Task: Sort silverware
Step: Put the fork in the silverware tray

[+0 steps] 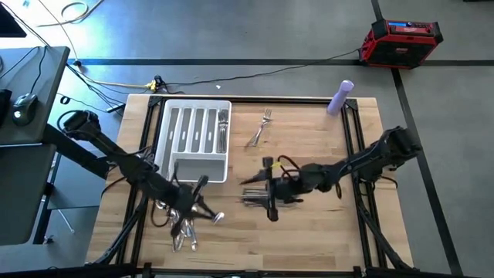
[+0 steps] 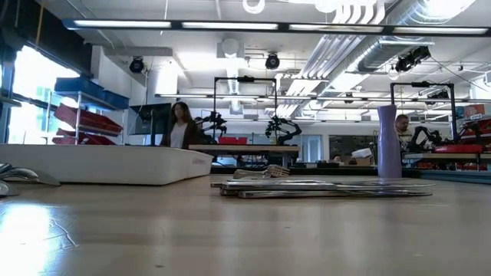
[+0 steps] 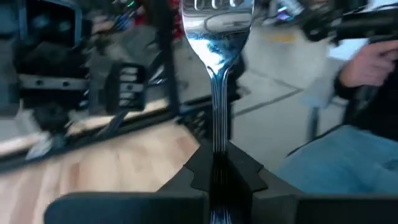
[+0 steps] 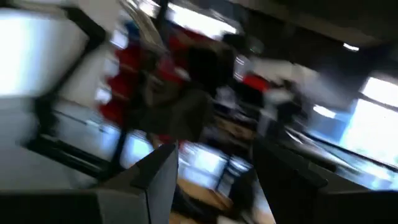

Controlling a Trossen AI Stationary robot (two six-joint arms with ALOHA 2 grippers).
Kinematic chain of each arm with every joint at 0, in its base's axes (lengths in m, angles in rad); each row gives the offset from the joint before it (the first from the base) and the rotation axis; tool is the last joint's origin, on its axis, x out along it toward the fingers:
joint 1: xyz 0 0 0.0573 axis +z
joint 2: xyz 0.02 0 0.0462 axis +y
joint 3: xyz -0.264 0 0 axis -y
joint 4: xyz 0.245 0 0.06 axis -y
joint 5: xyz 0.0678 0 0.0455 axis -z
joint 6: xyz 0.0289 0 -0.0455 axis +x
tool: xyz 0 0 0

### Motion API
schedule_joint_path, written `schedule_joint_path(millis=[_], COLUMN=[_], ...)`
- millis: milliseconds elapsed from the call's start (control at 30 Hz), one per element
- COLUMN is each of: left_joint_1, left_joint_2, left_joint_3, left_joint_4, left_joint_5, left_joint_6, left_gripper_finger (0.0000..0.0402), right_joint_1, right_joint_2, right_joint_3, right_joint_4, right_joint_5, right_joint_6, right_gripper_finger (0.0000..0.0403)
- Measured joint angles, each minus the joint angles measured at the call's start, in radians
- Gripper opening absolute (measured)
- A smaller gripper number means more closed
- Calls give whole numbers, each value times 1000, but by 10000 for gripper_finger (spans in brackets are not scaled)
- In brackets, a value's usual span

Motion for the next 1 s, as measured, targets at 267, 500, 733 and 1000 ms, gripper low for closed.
schedule_joint_path(millis=[267, 500, 733, 1000], left_joint_1=[13, 13, 14, 35], left_joint_2=[10, 15, 15, 28], left_joint_3=[0, -1, -1, -1], left_joint_4=[7, 0, -4, -5], left_joint_5=[43, 43, 42, 36], left_joint_6=[-15, -23, -30, -38], left_gripper_finger=[0, 0, 0, 0], right_joint_1=[-7, -7, -6, 13], right_joint_2=[117, 162, 162, 163], right_joint_3=[244, 447, 493, 495], right_joint_4=[-118, -384, -435, -438], right_joint_5=[-148, -242, -292, -276], right_joint_6=[-101, -119, -161, -271], right_gripper_finger=[190, 190, 161, 123])
